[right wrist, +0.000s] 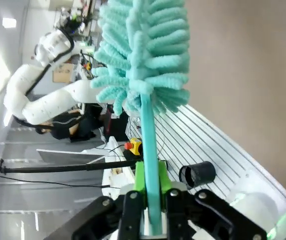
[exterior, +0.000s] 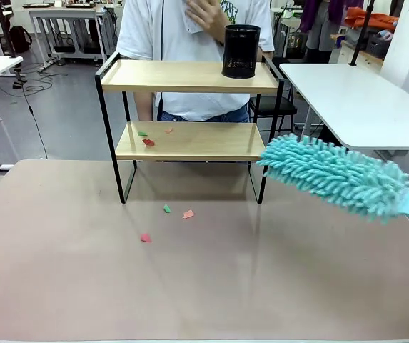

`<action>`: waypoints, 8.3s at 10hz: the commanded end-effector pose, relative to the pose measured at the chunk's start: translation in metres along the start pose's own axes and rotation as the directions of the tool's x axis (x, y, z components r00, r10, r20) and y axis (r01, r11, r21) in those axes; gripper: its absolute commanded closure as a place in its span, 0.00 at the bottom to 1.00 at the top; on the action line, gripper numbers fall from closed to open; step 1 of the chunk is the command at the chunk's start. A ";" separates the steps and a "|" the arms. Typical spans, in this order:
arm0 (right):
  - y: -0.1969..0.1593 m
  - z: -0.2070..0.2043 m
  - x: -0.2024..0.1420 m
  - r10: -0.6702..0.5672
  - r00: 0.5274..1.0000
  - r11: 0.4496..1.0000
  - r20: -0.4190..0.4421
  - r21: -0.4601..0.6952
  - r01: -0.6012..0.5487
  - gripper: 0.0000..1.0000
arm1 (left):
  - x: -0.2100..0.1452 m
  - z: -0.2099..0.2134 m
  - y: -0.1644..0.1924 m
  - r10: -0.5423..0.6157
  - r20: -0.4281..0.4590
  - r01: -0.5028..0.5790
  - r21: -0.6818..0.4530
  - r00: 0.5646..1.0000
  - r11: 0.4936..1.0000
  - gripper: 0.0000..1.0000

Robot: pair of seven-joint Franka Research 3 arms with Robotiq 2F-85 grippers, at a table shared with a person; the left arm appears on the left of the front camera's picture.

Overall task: Clean the shelf.
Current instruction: Clean the remaining tier of the Shelf with the Duster once objects are removed.

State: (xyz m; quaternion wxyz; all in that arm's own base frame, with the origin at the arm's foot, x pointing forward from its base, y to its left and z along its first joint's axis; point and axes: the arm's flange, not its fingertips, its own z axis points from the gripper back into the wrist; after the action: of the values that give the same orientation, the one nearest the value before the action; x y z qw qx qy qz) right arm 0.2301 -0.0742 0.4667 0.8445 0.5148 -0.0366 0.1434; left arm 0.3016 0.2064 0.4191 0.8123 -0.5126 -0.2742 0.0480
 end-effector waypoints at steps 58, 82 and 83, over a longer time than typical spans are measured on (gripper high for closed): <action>-0.059 -0.024 0.087 0.213 0.956 0.923 -0.203 0.364 -0.128 0.92 | 0.000 -0.002 0.000 -0.022 0.019 0.022 -0.024 1.000 0.999 0.00; 0.068 -0.225 0.214 0.086 0.904 0.985 -0.418 -0.102 -0.141 0.88 | 0.000 -0.002 0.000 -0.022 0.019 0.022 -0.024 1.000 0.999 0.00; 0.070 -0.234 0.221 0.092 0.899 0.985 -0.429 -0.094 -0.145 0.88 | 0.000 -0.002 0.000 -0.022 0.019 0.022 -0.024 1.000 0.999 0.00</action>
State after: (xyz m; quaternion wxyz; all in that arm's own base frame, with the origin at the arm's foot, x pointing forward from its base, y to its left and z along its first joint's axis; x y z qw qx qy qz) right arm 0.3898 0.1955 0.4641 0.8434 0.4293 0.1025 0.3064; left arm 0.3013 0.2065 0.4190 0.8121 -0.5129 -0.2742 0.0482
